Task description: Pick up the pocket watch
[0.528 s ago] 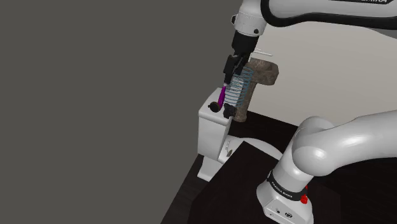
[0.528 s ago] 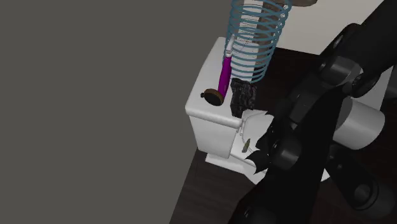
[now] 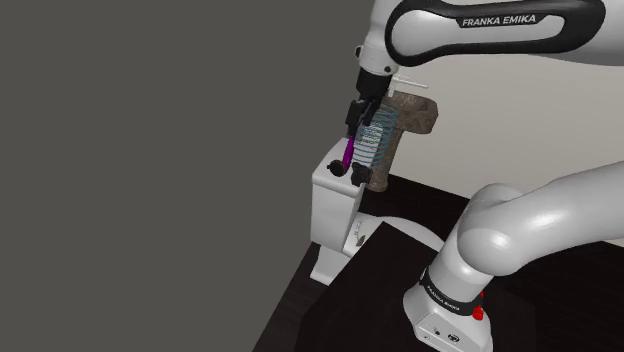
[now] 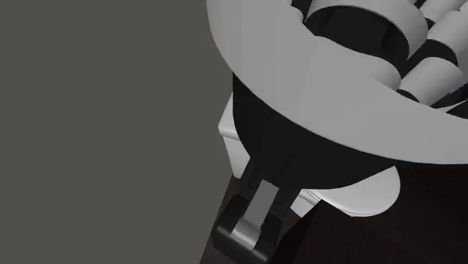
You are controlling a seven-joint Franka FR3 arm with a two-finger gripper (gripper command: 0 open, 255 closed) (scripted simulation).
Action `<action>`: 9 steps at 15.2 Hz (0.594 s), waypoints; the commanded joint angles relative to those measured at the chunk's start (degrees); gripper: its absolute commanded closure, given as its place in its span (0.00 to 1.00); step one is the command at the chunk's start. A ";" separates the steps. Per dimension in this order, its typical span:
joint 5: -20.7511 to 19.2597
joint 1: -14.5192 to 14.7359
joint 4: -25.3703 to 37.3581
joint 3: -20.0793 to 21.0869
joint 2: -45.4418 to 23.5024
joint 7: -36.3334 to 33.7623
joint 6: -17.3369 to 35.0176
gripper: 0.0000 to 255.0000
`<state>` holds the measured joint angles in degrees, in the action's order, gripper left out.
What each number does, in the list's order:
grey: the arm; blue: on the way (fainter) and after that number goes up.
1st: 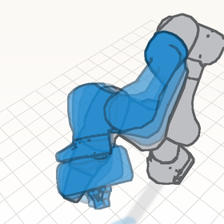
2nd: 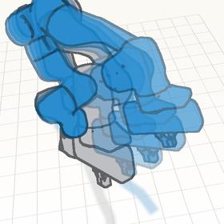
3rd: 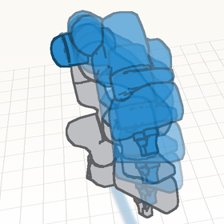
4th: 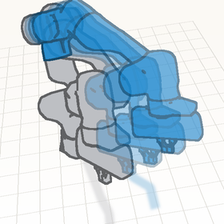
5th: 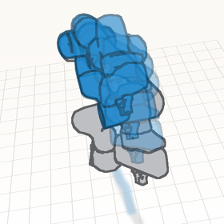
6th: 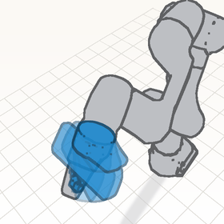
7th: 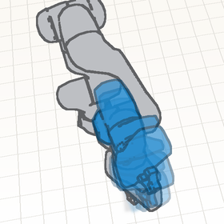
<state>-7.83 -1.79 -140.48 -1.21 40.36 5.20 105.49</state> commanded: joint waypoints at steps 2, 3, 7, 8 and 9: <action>-1.44 -1.15 0.10 -2.93 -4.37 2.85 4.30 0.00; -1.82 -1.48 0.16 -3.84 -5.91 3.71 5.75 0.00; -2.88 -2.62 1.19 -7.38 -12.67 7.20 11.40 0.00; -3.01 -2.86 1.64 -8.24 -14.49 8.10 12.75 0.00; -3.07 -3.09 2.16 -9.09 -16.36 9.02 14.08 0.00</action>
<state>-10.72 -4.58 -138.44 -9.36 25.56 13.18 118.08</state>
